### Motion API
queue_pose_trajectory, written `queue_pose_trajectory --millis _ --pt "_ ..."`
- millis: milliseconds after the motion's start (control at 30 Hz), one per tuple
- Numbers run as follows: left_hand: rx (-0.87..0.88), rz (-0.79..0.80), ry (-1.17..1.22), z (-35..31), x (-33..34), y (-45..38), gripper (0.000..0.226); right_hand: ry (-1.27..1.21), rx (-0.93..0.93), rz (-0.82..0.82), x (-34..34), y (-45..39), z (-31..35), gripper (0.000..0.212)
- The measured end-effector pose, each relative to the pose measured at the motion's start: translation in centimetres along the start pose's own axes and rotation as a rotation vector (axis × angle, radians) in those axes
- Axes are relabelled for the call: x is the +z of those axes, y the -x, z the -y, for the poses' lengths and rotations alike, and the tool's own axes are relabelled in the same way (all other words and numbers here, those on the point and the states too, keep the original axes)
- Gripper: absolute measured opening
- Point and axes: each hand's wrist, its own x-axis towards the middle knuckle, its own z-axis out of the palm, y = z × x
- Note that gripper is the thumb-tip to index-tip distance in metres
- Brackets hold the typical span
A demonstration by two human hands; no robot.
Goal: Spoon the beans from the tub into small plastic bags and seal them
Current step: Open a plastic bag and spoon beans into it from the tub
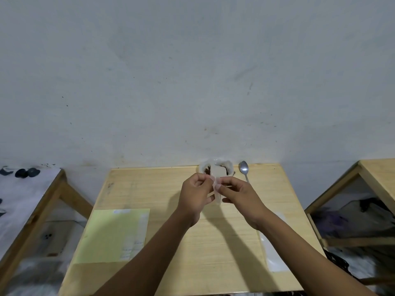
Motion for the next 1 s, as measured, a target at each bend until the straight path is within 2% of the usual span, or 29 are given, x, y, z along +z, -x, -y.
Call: queue_pose_trajectory --millis 167,267,400,600,667,767,867,967,1000 --pt "-0.005 -0.039 0.004 0.7 0.9 -0.1 0.002 0.235 -0.122 -0.132 0.6 -0.4 -0.8 0.013" --pt "-0.021 -0.072 -0.004 1.0 1.2 -0.3 0.007 0.344 -0.122 -0.212 0.9 -0.7 -1.1 0.013" --pt "-0.029 -0.098 -0.090 1.5 0.5 -0.9 0.010 0.366 -0.074 -0.212 0.6 -1.1 -1.9 0.021" --pt "0.045 -0.124 -0.338 2.1 0.1 -0.9 0.012 0.436 -0.100 -0.237 0.6 -1.3 -2.2 0.020" --pt "0.069 -0.133 -0.399 2.0 -0.3 -0.9 0.013 0.470 -0.130 -0.285 0.7 -1.1 -2.1 0.019" --pt "0.117 -0.142 -0.495 2.6 -1.1 -1.0 0.015 0.354 -0.117 -0.385 -0.3 -1.8 -1.7 0.016" --pt "0.150 -0.122 -0.622 2.9 -1.5 -0.4 0.011 0.346 -0.086 -0.275 -1.0 -2.1 -1.4 0.015" --pt "0.382 0.003 -0.731 3.3 -2.3 -0.3 0.058 0.322 -0.075 -0.193 -0.9 -1.8 -1.6 0.014" --pt "0.459 0.060 -0.768 3.3 -2.6 -0.2 0.066 0.308 -0.064 -0.165 -0.9 -1.7 -1.8 0.013"
